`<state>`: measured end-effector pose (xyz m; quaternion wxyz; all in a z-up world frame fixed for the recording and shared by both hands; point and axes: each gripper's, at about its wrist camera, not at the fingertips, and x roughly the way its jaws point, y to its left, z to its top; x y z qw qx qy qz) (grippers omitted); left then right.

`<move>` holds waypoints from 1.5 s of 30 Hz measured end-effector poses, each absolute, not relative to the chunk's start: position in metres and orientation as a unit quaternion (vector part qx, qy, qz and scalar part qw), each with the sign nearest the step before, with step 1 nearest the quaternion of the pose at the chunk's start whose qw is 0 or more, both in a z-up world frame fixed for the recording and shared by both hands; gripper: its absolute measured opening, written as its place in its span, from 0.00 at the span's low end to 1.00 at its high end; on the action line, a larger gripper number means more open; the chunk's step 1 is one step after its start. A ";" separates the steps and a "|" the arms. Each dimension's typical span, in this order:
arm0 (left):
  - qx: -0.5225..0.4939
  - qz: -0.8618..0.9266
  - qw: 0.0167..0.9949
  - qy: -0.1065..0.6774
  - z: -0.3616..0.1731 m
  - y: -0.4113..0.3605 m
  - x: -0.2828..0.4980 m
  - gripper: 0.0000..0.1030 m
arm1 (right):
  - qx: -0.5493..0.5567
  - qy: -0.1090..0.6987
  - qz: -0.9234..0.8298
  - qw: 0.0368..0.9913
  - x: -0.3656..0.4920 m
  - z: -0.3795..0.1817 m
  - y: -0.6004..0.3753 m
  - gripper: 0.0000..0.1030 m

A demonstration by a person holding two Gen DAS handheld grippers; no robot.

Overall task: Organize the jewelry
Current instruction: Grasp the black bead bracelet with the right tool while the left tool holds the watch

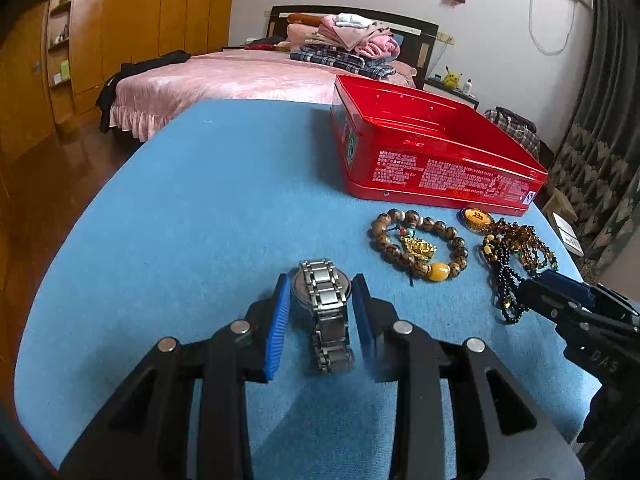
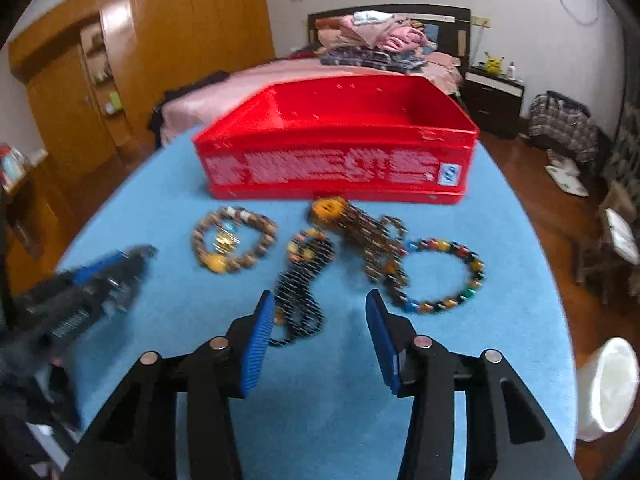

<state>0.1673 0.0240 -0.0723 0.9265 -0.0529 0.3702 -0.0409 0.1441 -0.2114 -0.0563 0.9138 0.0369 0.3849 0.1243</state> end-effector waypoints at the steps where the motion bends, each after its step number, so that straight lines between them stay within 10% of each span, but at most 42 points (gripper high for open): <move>1: -0.053 -0.041 0.927 0.370 -0.073 0.024 0.167 0.30 | 0.038 0.383 0.125 0.915 0.147 -0.056 -0.209 0.47; 11: -0.057 -0.037 0.926 0.372 -0.074 0.027 0.166 0.45 | 0.050 0.407 0.119 0.904 0.174 -0.069 -0.204 0.49; 15: -0.055 -0.037 0.925 0.374 -0.074 0.028 0.166 0.54 | 0.044 0.409 0.134 0.901 0.172 -0.071 -0.203 0.27; 26: -0.048 -0.026 0.921 0.386 -0.080 0.031 0.162 0.65 | 0.045 0.400 0.167 0.900 0.156 -0.071 -0.212 0.21; 32: -0.060 -0.016 0.917 0.393 -0.081 0.032 0.175 0.61 | 0.056 0.397 0.175 0.899 0.156 -0.072 -0.217 0.21; 37: -0.050 -0.015 0.915 0.401 -0.081 0.024 0.186 0.33 | 0.058 0.397 0.176 0.899 0.158 -0.072 -0.217 0.21; 45: -0.049 -0.019 0.918 0.393 -0.080 0.017 0.181 0.29 | 0.052 0.395 0.174 0.900 0.158 -0.073 -0.219 0.21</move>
